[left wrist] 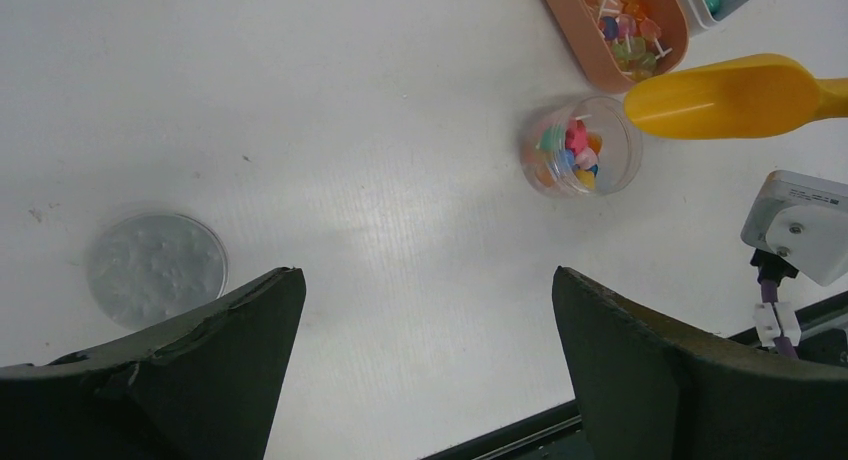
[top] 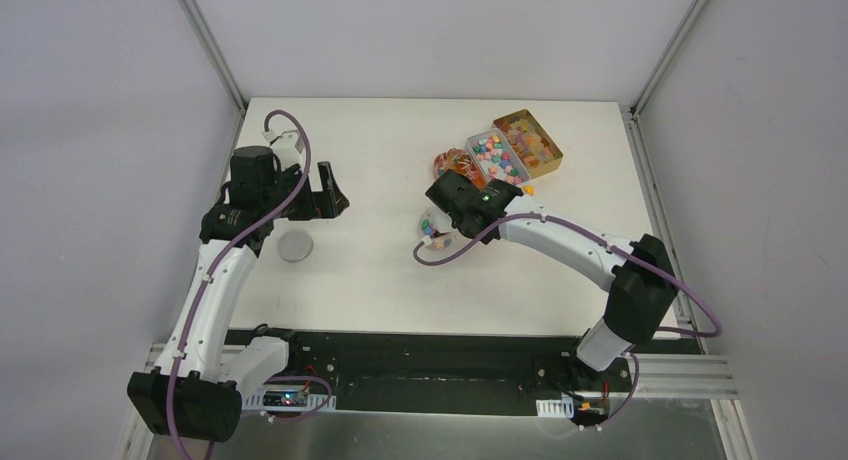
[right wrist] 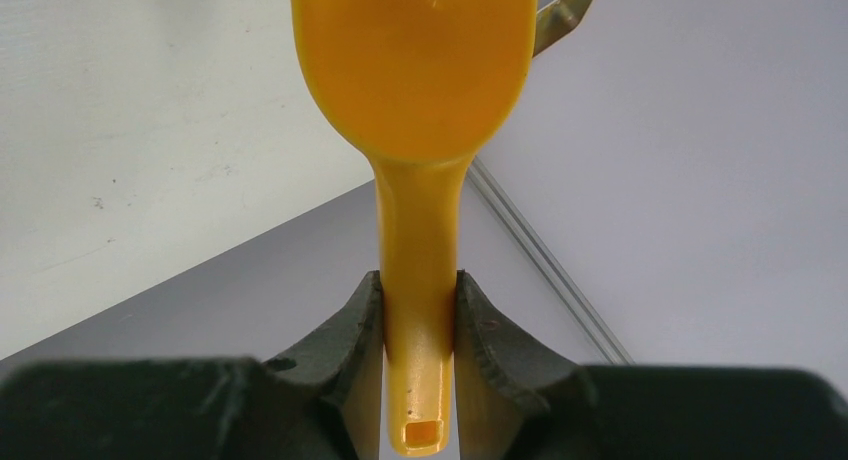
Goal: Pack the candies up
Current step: Place the fake candies in the packing bottle, then adjust the spatula.
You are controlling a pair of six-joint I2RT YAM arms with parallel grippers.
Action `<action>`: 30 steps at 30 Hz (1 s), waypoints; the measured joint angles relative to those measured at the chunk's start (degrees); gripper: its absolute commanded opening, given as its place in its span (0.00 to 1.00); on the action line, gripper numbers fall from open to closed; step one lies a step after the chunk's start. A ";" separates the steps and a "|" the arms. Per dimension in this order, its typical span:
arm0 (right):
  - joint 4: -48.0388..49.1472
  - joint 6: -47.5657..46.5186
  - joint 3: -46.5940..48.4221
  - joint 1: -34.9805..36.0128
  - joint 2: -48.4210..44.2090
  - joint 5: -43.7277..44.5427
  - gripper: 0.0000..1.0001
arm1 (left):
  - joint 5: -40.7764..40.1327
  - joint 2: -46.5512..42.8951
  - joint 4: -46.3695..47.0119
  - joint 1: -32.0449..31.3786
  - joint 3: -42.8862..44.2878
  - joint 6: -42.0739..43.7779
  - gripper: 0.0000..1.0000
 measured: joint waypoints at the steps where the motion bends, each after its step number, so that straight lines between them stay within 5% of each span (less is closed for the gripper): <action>1: 0.11 -0.17 0.00 0.07 0.00 0.35 0.00 | -0.46 -0.11 -0.02 0.00 0.00 -0.02 0.99; 6: -0.63 0.22 1.09 0.46 0.00 0.81 0.00 | -2.97 -0.94 -0.70 0.00 0.00 -0.07 0.98; 10: -2.78 3.52 5.46 0.44 0.00 -1.77 0.00 | -2.91 -1.75 -0.92 0.02 0.00 -0.28 0.82; 22: -7.52 14.80 11.04 0.63 -1.25 -20.63 0.00 | 20.13 3.80 12.09 0.00 -1.57 -9.57 0.66; 30: -2.71 19.98 8.92 0.79 -8.63 -34.47 0.00 | 25.59 13.16 15.45 -0.98 -1.55 -13.62 0.64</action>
